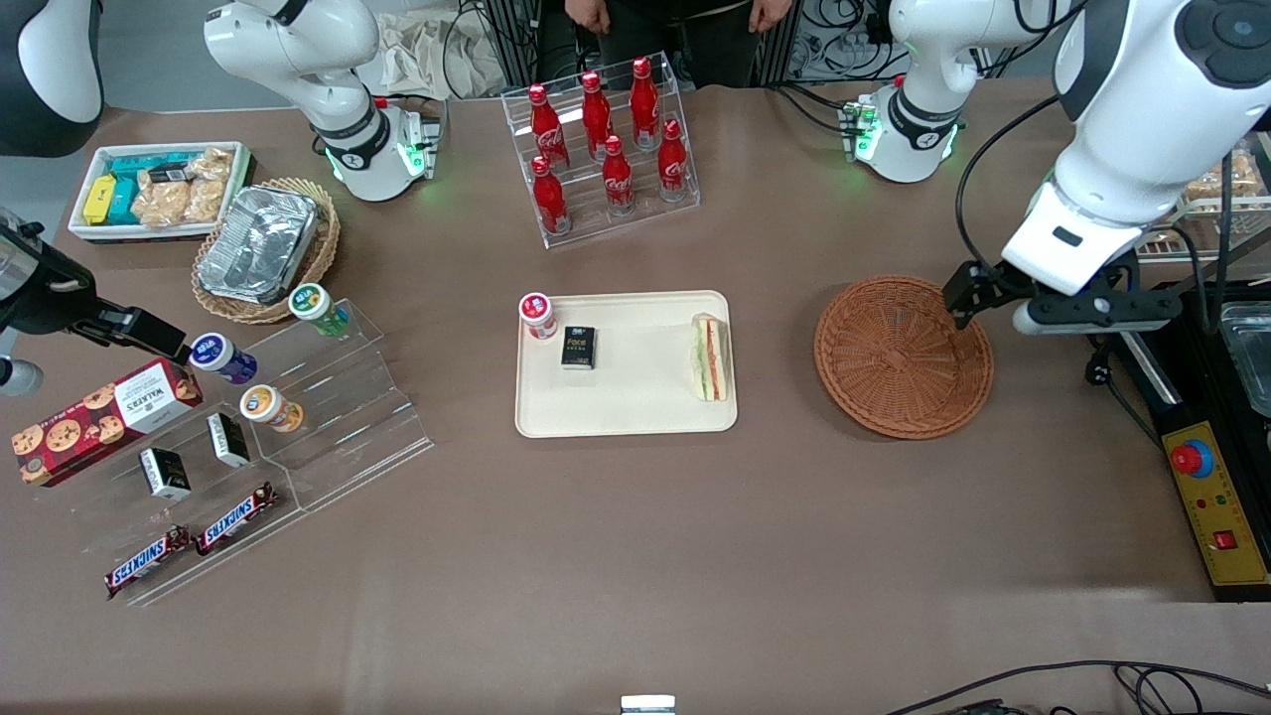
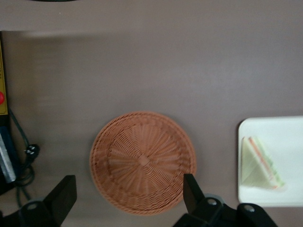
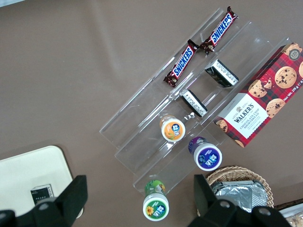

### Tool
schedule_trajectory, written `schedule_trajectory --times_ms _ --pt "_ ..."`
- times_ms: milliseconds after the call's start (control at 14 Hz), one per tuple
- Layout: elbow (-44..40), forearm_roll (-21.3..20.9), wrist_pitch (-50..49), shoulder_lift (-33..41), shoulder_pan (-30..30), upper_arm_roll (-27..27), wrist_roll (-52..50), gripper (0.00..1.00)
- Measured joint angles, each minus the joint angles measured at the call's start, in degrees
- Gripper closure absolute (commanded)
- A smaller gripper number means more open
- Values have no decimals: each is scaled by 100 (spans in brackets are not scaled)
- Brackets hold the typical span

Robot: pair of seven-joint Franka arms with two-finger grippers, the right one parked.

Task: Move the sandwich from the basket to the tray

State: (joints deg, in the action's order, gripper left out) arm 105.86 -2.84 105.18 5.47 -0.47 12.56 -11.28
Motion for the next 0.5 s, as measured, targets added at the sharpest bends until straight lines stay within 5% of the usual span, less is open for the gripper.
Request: schedule_trajectory --times_ms 500 --pt "385 273 -14 376 24 -396 779 0"
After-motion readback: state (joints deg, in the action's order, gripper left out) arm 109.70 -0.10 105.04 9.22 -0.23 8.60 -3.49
